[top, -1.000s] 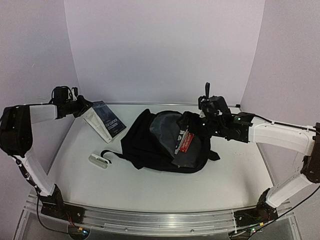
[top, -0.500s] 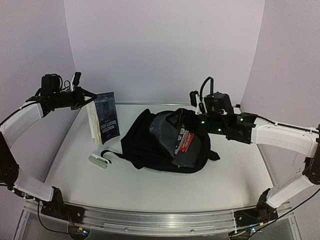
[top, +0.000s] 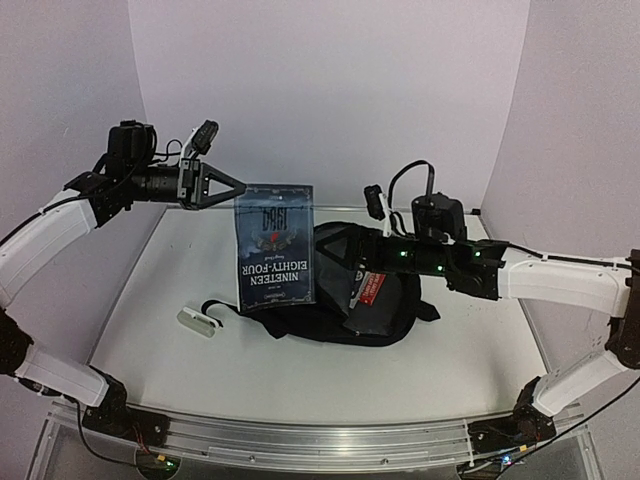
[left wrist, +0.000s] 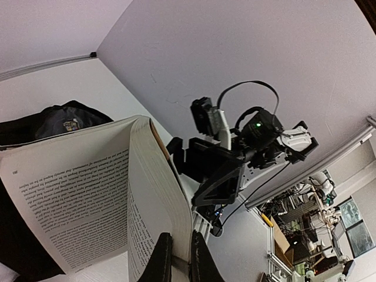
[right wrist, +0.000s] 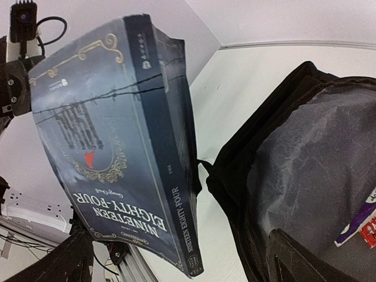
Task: Pack the student bag
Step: Pick up the book from the center of the board.
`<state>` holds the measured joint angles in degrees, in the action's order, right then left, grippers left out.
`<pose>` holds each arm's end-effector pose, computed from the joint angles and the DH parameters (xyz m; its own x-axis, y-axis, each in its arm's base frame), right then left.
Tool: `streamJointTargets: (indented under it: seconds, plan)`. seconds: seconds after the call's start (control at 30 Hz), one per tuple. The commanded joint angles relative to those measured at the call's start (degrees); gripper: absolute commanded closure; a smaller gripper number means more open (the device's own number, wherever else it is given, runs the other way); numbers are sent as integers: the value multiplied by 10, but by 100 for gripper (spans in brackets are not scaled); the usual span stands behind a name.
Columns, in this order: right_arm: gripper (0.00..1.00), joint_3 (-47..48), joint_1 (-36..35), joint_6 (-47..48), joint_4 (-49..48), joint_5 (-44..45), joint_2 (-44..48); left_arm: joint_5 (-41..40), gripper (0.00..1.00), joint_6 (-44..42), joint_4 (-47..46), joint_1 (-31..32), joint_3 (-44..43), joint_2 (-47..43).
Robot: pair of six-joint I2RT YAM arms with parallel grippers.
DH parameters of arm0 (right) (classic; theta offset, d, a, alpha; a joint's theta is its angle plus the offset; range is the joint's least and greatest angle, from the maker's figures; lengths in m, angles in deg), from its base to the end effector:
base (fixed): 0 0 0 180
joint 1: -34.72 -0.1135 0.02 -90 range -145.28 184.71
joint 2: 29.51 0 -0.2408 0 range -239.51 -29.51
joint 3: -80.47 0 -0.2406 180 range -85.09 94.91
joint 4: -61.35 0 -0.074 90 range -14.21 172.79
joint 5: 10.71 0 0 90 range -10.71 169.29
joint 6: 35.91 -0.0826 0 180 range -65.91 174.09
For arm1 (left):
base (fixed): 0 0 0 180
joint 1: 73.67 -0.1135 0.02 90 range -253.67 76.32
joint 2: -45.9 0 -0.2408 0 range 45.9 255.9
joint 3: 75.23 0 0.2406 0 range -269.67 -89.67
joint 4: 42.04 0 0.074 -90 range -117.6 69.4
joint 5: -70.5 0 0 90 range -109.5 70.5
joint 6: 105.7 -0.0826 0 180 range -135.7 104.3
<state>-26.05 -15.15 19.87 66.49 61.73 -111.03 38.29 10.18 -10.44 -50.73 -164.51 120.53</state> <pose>0.2204 0.3001 0.2832 -0.6379 0.0751 -0.7664 -0.6767 0.4204 0.6044 0.2507 -0.1820 0.3721 -0.6576 0.0257 -0.7530 0.7403 0.2074 -0.6395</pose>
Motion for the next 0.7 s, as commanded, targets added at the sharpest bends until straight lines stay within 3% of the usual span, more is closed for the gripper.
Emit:
streamJointTargets:
  seconds: [0.0, 0.57, 0.67]
  plan:
    - [2, -5, -3, 14, -75, -43, -30, 50, 100, 32, -92, 16, -54, -17]
    - [8, 49, -12, 26, -141, -145, -116, 116, 100, 76, -137, 27, -66, -20]
    - [16, 53, -12, 22, -170, -168, -110, 117, 100, 75, -133, 27, -65, -21]
